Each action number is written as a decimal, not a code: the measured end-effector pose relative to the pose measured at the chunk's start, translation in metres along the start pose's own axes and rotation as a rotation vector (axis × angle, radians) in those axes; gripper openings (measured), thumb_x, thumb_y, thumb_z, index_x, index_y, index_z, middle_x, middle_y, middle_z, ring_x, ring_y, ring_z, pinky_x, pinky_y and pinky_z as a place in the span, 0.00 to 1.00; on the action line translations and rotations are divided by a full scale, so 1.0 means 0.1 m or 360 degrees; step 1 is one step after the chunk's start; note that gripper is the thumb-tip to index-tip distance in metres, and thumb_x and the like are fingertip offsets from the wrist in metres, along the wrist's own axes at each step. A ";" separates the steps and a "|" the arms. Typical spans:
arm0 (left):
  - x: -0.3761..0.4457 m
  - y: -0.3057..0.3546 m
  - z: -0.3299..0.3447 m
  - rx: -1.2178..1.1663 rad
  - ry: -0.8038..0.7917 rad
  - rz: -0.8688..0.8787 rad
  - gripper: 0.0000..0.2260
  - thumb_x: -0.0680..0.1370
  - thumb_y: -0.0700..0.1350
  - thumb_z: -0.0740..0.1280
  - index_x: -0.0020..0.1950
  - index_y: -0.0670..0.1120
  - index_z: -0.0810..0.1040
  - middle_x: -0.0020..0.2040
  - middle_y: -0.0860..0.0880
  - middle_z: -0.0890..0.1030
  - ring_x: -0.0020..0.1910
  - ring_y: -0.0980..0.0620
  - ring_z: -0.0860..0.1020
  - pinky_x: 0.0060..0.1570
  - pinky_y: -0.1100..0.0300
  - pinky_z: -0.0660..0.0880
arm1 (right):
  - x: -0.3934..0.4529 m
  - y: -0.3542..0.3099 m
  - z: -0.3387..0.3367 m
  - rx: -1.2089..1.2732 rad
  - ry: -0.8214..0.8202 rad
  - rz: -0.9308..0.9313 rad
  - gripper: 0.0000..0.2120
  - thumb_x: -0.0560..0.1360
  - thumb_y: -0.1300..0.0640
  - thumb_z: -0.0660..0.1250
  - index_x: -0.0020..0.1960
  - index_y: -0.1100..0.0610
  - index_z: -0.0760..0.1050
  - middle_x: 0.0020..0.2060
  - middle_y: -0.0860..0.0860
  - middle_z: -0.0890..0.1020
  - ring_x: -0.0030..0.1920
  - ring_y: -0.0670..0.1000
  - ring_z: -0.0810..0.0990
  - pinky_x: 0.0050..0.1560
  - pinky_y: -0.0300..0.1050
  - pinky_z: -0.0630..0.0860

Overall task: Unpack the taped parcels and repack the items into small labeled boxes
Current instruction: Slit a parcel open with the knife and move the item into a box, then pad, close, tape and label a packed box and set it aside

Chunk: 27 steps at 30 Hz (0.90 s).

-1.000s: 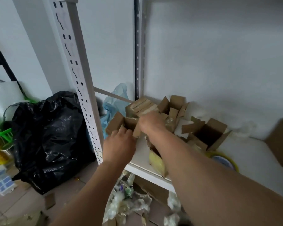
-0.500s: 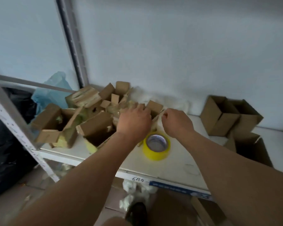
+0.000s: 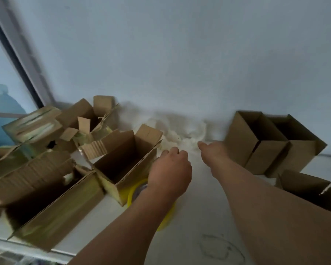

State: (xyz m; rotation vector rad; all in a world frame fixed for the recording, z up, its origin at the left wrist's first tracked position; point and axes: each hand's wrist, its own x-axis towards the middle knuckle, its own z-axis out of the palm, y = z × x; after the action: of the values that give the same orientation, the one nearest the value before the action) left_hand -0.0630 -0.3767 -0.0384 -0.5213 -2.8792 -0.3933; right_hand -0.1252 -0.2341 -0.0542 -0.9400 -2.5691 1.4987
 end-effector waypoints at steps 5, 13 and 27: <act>0.17 -0.03 0.27 -0.0029 -0.0027 -0.0080 0.12 0.83 0.51 0.56 0.61 0.49 0.76 0.57 0.50 0.76 0.53 0.50 0.75 0.45 0.57 0.71 | 0.35 -0.03 0.20 -0.0121 0.0064 0.0009 0.32 0.77 0.41 0.65 0.72 0.61 0.64 0.66 0.59 0.74 0.63 0.61 0.75 0.58 0.52 0.74; 0.17 -0.02 0.37 -0.0088 -0.0083 -0.0123 0.14 0.83 0.53 0.55 0.63 0.50 0.75 0.60 0.52 0.75 0.56 0.51 0.74 0.47 0.57 0.70 | 0.44 0.03 0.29 -0.0296 0.0053 -0.0135 0.12 0.77 0.49 0.63 0.55 0.53 0.78 0.50 0.53 0.82 0.49 0.56 0.79 0.48 0.46 0.76; -0.34 0.32 -0.21 -0.0587 -0.0055 -0.0347 0.14 0.82 0.52 0.60 0.64 0.50 0.77 0.60 0.50 0.78 0.57 0.50 0.76 0.52 0.58 0.72 | -1.02 0.02 -0.76 0.0251 0.0212 -0.0363 0.04 0.79 0.55 0.62 0.46 0.53 0.72 0.41 0.49 0.77 0.39 0.47 0.75 0.34 0.39 0.69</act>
State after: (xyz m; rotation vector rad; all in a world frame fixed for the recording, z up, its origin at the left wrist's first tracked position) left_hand -0.0167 -0.3645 -0.0189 -0.2662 -2.9145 -0.9701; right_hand -0.0176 -0.2258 0.0125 -0.6779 -2.3342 1.4935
